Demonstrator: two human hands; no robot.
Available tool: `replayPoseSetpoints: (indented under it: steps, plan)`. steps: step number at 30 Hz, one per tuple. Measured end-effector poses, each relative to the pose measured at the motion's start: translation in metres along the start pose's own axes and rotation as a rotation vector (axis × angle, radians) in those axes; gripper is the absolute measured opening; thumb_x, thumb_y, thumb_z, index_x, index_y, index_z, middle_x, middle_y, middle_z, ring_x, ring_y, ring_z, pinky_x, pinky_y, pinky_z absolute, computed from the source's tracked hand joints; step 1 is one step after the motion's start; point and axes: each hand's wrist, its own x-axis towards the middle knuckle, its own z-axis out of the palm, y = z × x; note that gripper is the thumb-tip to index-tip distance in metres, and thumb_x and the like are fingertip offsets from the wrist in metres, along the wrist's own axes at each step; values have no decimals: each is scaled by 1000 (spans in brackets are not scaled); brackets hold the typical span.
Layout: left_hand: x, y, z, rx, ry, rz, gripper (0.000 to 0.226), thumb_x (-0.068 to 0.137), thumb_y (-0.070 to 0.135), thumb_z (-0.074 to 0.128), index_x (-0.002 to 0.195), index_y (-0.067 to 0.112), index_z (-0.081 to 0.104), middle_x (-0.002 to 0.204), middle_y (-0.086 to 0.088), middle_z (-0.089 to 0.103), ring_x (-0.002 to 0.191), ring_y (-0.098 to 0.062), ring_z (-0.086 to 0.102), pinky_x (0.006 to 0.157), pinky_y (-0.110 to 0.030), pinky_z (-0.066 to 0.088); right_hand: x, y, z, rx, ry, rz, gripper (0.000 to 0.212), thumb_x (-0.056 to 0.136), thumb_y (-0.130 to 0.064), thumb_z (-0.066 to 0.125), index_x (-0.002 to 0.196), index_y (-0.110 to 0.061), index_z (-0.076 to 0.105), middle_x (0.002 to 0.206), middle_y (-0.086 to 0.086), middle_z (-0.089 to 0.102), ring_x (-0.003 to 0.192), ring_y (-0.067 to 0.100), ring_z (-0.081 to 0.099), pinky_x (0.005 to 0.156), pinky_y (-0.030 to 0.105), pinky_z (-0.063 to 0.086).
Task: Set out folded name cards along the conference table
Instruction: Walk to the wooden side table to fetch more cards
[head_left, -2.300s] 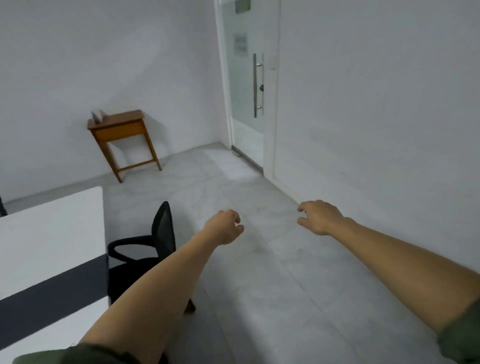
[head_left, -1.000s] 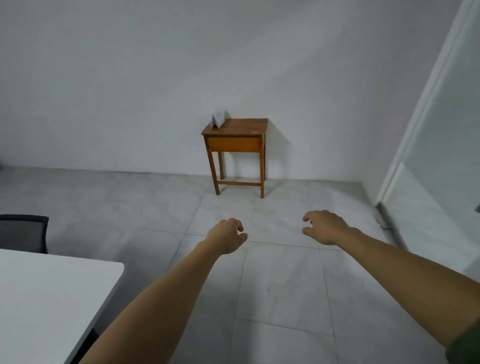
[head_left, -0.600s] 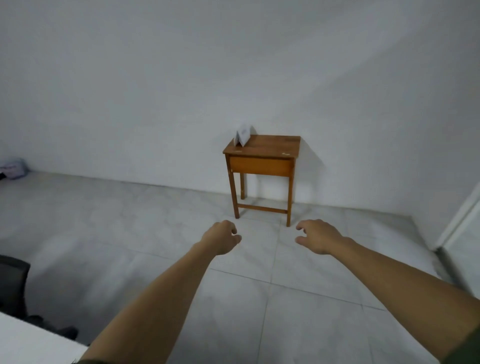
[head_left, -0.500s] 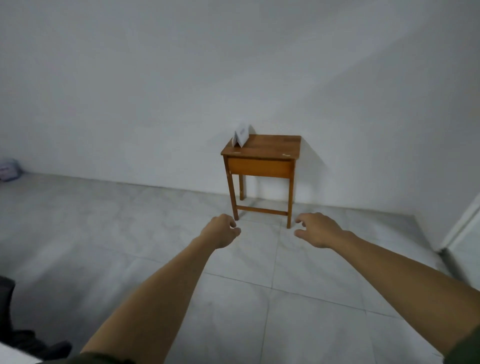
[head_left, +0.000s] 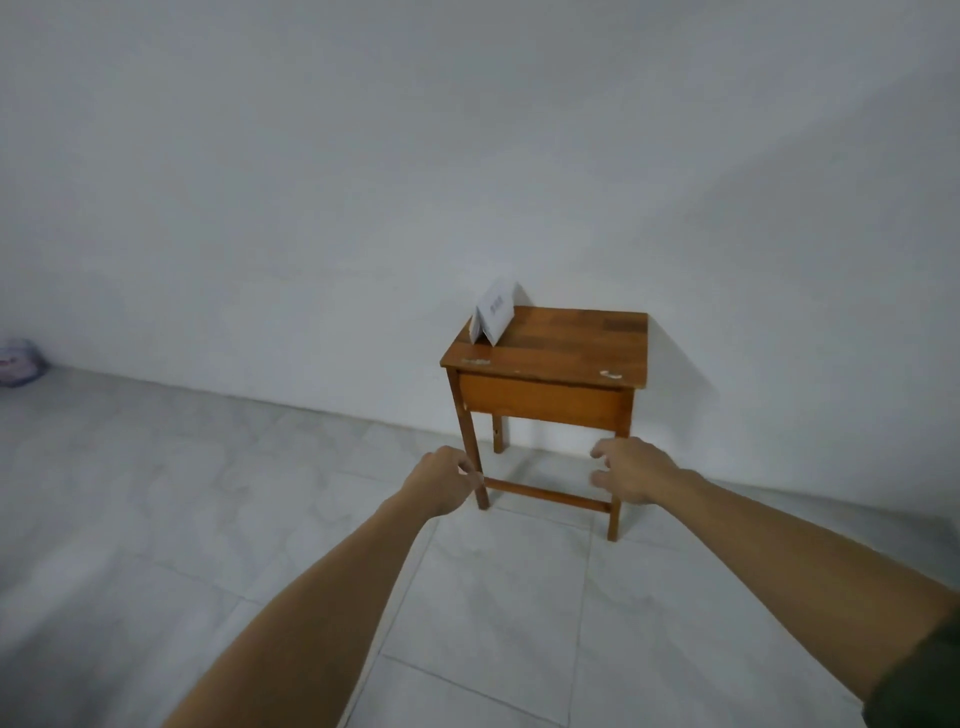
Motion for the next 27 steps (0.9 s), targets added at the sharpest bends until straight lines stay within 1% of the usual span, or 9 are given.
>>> replayPoseSetpoints:
  steps: [2, 6, 9, 12, 15, 18, 23, 25, 27]
  plan:
    - [37, 10, -10, -7, 26, -18, 31, 93, 36, 58, 115, 14, 63, 117, -5, 65, 94, -18, 59, 80, -27, 48, 43, 1, -24, -6, 4, -17, 50, 94, -41, 57, 139, -20, 48, 138, 4, 55, 120, 23, 56, 96, 33, 47]
    - [116, 22, -33, -63, 27, -71, 31, 93, 36, 58, 114, 14, 63, 110, -4, 64, 94, -19, 61, 81, -28, 50, 142, -8, -65, -42, 10, -64, 44, 93, -42, 58, 131, -21, 53, 128, 2, 61, 110, 21, 61, 88, 31, 49]
    - [176, 18, -45, -140, 30, -120, 29, 91, 39, 59, 109, 16, 64, 106, -6, 67, 93, -23, 66, 83, -33, 55, 208, -19, -75, -48, -1, -89, 46, 94, -40, 57, 135, -19, 51, 130, 2, 61, 113, 21, 60, 94, 33, 49]
    - [235, 12, -55, -221, 12, -148, 25, 91, 38, 59, 103, 17, 64, 102, -6, 68, 92, -23, 68, 76, -31, 54, 269, -28, -77, -47, -13, -96, 47, 94, -41, 58, 136, -20, 51, 130, 2, 60, 113, 20, 60, 94, 35, 50]
    - [298, 9, -68, -373, 8, -168, 25, 93, 34, 57, 100, 11, 65, 98, -9, 70, 81, -19, 66, 69, -29, 53, 335, -35, -81, -51, -25, -91, 49, 94, -41, 58, 137, -20, 50, 132, 2, 59, 114, 20, 59, 95, 35, 50]
    - [365, 7, -89, -568, -7, -222, 25, 96, 31, 54, 99, 8, 64, 90, -11, 70, 77, -21, 65, 72, -33, 54, 404, -46, -97, -49, -40, -60, 54, 94, -42, 58, 141, -18, 46, 137, 4, 56, 119, 22, 57, 99, 37, 48]
    - [460, 11, -113, -690, -4, -275, 26, 97, 30, 52, 97, 6, 62, 84, -13, 68, 67, -21, 64, 56, -26, 52, 502, -62, -128, 48, 25, -26, 53, 94, -44, 57, 138, -17, 49, 137, 5, 56, 120, 22, 57, 99, 37, 48]
    - [502, 17, -116, -722, -22, -304, 26, 97, 30, 51, 96, 6, 61, 83, -14, 68, 68, -23, 64, 57, -27, 52, 550, -59, -135, 76, 12, -6, 53, 93, -45, 58, 137, -17, 51, 138, 5, 56, 122, 22, 56, 100, 38, 47]
    - [515, 21, -114, -760, -39, -325, 26, 98, 31, 50, 94, 6, 60, 81, -14, 66, 68, -24, 62, 61, -30, 51, 565, -57, -137, 97, -2, 15, 52, 93, -46, 57, 136, -16, 52, 139, 5, 55, 123, 23, 54, 102, 39, 46]
